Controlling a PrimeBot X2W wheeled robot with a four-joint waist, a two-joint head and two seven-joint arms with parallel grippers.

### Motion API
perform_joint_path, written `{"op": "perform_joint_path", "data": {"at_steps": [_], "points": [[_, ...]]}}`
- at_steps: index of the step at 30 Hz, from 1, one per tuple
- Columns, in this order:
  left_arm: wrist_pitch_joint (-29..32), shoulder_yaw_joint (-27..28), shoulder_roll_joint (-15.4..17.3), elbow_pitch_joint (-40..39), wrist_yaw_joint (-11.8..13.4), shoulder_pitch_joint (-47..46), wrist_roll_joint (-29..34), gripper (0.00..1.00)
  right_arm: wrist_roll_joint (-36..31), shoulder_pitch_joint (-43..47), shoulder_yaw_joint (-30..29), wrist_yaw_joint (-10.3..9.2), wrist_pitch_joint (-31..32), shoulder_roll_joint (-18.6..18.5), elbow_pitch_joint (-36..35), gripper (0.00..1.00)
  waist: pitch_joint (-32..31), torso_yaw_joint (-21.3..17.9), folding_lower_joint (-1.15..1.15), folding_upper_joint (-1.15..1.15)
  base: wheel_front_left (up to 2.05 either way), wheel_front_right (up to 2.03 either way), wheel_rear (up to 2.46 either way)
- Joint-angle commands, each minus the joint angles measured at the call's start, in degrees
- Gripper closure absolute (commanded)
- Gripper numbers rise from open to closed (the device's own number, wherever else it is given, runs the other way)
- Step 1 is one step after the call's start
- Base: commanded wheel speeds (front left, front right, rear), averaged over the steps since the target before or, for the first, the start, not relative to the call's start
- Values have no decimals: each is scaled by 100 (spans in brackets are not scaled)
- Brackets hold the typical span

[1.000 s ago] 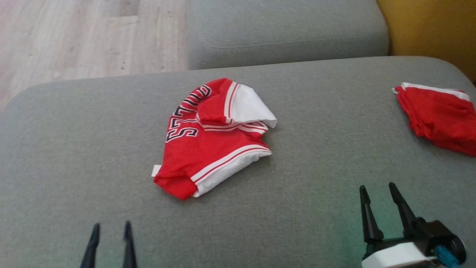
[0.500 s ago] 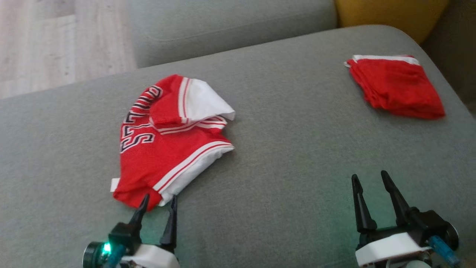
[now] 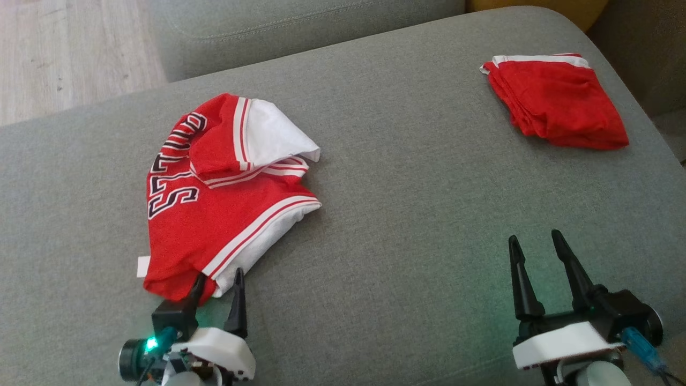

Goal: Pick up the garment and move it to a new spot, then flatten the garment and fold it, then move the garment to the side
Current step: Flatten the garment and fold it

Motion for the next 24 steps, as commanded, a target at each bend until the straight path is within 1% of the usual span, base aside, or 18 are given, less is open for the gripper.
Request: {"op": "perform_joint_path", "data": {"at_steps": [1, 10, 11, 12, 13, 19, 22, 24], "points": [[-175, 44, 6, -63, -10, -282, -119, 0, -14, -169, 122, 39, 1, -31, -187, 0, 16, -4, -1, 0, 0, 0, 0], [-347, -508, 6, 41, -26, -502, -485, 0, 13, -212, 185, 39, 1, -31, -142, 0, 28, -59, -1, 0, 0, 0, 0], [-330, -582, 6, 68, -39, -526, -552, 17, 17, -221, 190, 39, 1, -31, -137, 0, 30, -69, -1, 0, 0, 0, 0], [-328, -661, 6, 78, -77, -558, -612, 55, 20, -228, 193, 39, 1, -31, -132, 0, 32, -81, -1, 0, 0, 0, 0], [-348, -705, 5, 67, -91, -597, -686, 100, 25, -233, 195, 39, 1, -31, -126, 0, 34, -93, -1, 0, 0, 0, 0], [-405, -949, 5, -127, -177, -847, -1113, 100, 50, -247, 185, 39, 1, -31, -93, 0, 9, -170, -1, 0, 0, 0, 0], [-412, -1094, 5, -456, -238, -971, -1455, 100, 71, -249, 200, 39, 1, -31, -70, 0, -38, -223, -1, 0, 0, 0, 0], [-395, -1243, 5, -788, -237, -1037, -1694, 100, 84, -243, 207, 39, 1, -31, -55, 0, -81, -263, -1, 0, 0, 0, 0]]}}
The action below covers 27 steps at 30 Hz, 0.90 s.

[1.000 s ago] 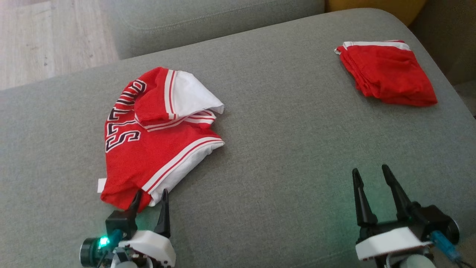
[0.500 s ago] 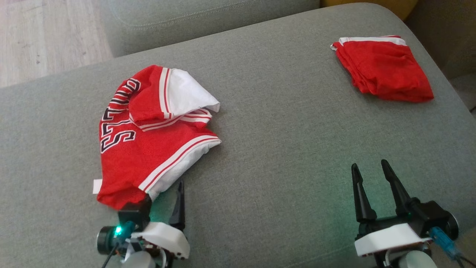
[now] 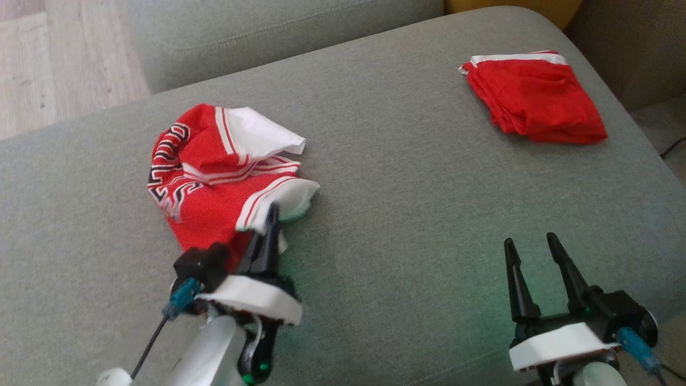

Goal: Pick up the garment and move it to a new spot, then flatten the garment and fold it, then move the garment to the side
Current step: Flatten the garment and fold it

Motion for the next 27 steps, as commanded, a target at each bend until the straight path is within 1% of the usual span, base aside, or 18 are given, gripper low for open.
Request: {"op": "perform_joint_path", "data": {"at_steps": [1, 2, 4, 6, 9, 11, 13, 16, 18, 19, 20, 21, 22, 23, 24, 27], "points": [[-40, 32, 11, -412, 0, -297, -149, 100, 38, -219, 155, 39, 1, -31, -144, 0, -53, -48, 0, 0, 0, 0, 0], [32, -163, 11, -788, 85, -316, -380, 100, 47, -210, 174, 39, 1, -31, -130, 0, -102, -111, 0, 0, 0, 0, 0], [136, -408, 11, -1147, 191, -304, -610, 100, 66, -216, 188, 39, 1, -31, -123, 0, -138, -195, 0, 0, 0, 0, 0], [202, -665, 11, -1483, 310, -262, -976, 100, 88, -235, 195, 39, 1, -31, -122, 0, -161, -300, 0, 0, 0, 0, 0], [230, -1146, 11, -1802, 531, -272, -1442, 100, 116, -279, 211, 39, 1, -31, -131, 0, -133, -484, 0, 0, 0, 0, 0], [187, -1528, 11, -1957, 613, -322, -1736, 100, 126, -312, 212, 39, 1, -31, -136, 0, -83, -620, 0, 0, 0, 0, 0], [125, -1896, 11, -2040, 678, -380, -2073, 100, 129, -328, 190, 39, 1, -31, -129, 0, -25, -751, 0, 0, 0, 0, 0], [-5, -2343, 11, -1999, 723, -556, -2417, 100, 134, -337, 155, 39, 1, -31, -114, 0, 81, -942, 0, 0, 0, 0, 0], [-69, -2567, 11, -1872, 734, -666, -2669, 100, 148, -338, 126, 39, 1, -31, -112, 0, 143, -1033, 0, 0, 0, 0, 0], [-79, -2682, 11, -1737, 786, -719, -2750, 100, 155, -335, 113, 39, 1, -31, -112, 0, 170, -1067, 0, 0, 0, 0, 0], [-67, -2821, 11, -1572, 846, -774, -2783, 88, 163, -330, 104, 39, 1, -31, -114, 0, 191, -1089, 0, 0, 0, 0, 0], [-33, -2975, 11, -1414, 883, -832, -2771, 56, 169, -321, 97, 39, 1, -31, -118, 0, 210, -1100, 0, 0, 0, 0, 0], [17, -3118, 11, -1269, 906, -869, -2771, 11, 175, -312, 84, 39, 1, -31, -125, 0, 230, -1097, 0, 0, 0, 0, 0], [17, -3118, 11, -1269, 906, -869, -2771, 11, 175, -312, 84, 39, 1, -31, -125, 0, 230, -1097, 0, 0, 0, 0, 0], [105, -3242, 11, -1147, 919, -876, -2818, 0, 182, -300, 55, 39, 1, -31, -133, 0, 244, -1072, 0, 0, 0, 0, 0], [370, -3575, 11, -906, 835, -912, -2836, 0, 192, -237, -46, 39, 1, -31, -142, 0, 249, -915, 0, 0, 0, 0, 0]]}}
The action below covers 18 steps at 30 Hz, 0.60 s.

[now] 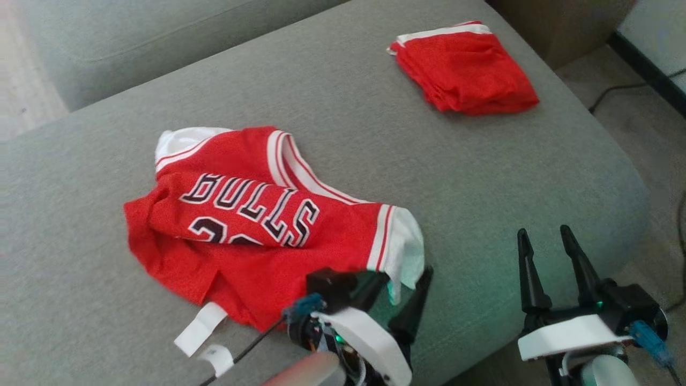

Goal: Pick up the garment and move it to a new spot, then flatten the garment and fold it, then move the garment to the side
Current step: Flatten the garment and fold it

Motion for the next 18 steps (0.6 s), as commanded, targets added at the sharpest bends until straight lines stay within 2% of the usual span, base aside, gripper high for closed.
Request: {"op": "perform_joint_path", "data": {"at_steps": [1, 4, 6, 8, 16, 18], "points": [[-10, 103, -3, -162, -39, -187, 10, 0, 24, -109, 124, 39, 1, -30, -178, 0, -13, 115, 0, 0, 0, 0, 0], [148, -52, 203, -222, -159, -137, 42, 0, 8, -95, 94, 39, 1, -30, -192, 0, -52, 346, 0, 0, 0, 0, 0], [174, -60, 439, -389, -105, -70, 81, 0, -6, -99, 84, 39, 1, -30, -204, 0, -92, 499, 0, 0, 0, 0, 0], [185, -19, 739, -639, 37, 64, 95, 0, -19, -100, 82, 39, 1, -30, -216, 0, -133, 639, 0, 0, 0, 0, 0], [308, 481, 2212, -1981, 905, 976, -247, 0, -106, -3, 52, 39, 1, -30, -235, 0, -227, 1053, 0, 0, 0, 0, 0], [164, 745, 2446, -2263, 1078, 1151, -382, 0, -118, 1, 39, 39, 1, -30, -245, 0, -219, 1116, 0, 0, 0, 0, 0]]}}
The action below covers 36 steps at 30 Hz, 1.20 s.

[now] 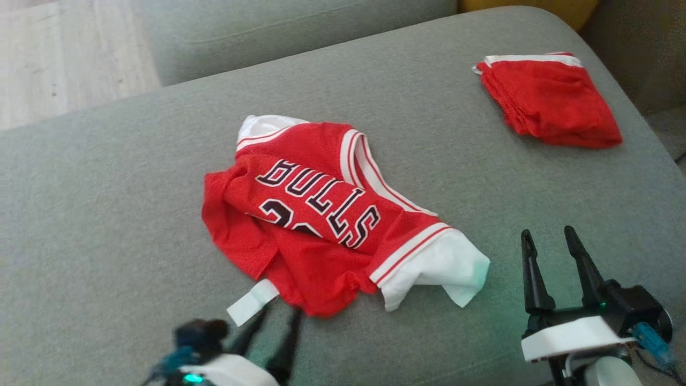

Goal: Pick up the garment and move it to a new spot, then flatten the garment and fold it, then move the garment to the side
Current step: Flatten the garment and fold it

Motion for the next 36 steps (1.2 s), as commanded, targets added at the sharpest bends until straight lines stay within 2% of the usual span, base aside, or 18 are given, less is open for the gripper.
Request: {"op": "perform_joint_path", "data": {"at_steps": [1, 3, 6, 13, 20, 25, 26, 28, 29, 33, 36], "points": [[-234, 473, 181, -259, 205, -134, -59, 0, -48, -35, 115, 39, 1, -31, -213, 0, 4, 77, 0, 0, 0, 0, 0], [-392, 653, 334, -212, 470, -113, 28, 0, -67, -48, 131, 39, 1, -31, -211, 0, 15, 112, 0, 0, 0, 0, 0], [-509, 840, 296, -59, 581, -148, -28, 0, -81, -84, 171, 39, 1, -31, -198, 0, 33, 123, 0, 0, 0, 0, 0], [-387, 872, -29, 677, 426, -548, -125, 0, -79, -183, 270, 39, 1, -31, -177, 0, 132, -40, 0, 0, 0, 0, 0], [-286, 1164, -321, 1607, 348, -998, -405, 0, -36, -211, 272, 39, 1, -31, -172, 0, 272, -259, 0, 0, 0, 0, 0], [-193, 1236, -389, 2112, 350, -1176, -483, 0, 4, -236, 260, 39, 1, -31, -171, 0, 315, -344, 0, 0, 0, 0, 0], [-156, 1231, -428, 2190, 295, -1209, -514, 22, 14, -239, 260, 39, 1, -31, -172, 0, 322, -356, 0, 0, 0, 0, 0], [-135, 1241, -504, 2297, 138, -1267, -577, 91, 28, -242, 266, 39, 1, -31, -170, 0, 333, -375, 0, 0, 0, 0, 0], [-122, 1236, -526, 2349, 73, -1287, -595, 100, 38, -243, 270, 39, 1, -31, -168, 0, 334, -380, 0, 0, 0, 0, 0], [-174, 1193, -514, 2436, -91, -1363, -528, 100, 74, -218, 261, 39, 1, -31, -166, 0, 309, -353, 0, 0, 0, 0, 0], [-394, 1267, -360, 2338, 16, -1429, -377, 100, 75, -181, 232, 39, 1, -31, -165, 0, 268, -282, 0, 0, 0, 0, 0]]}}
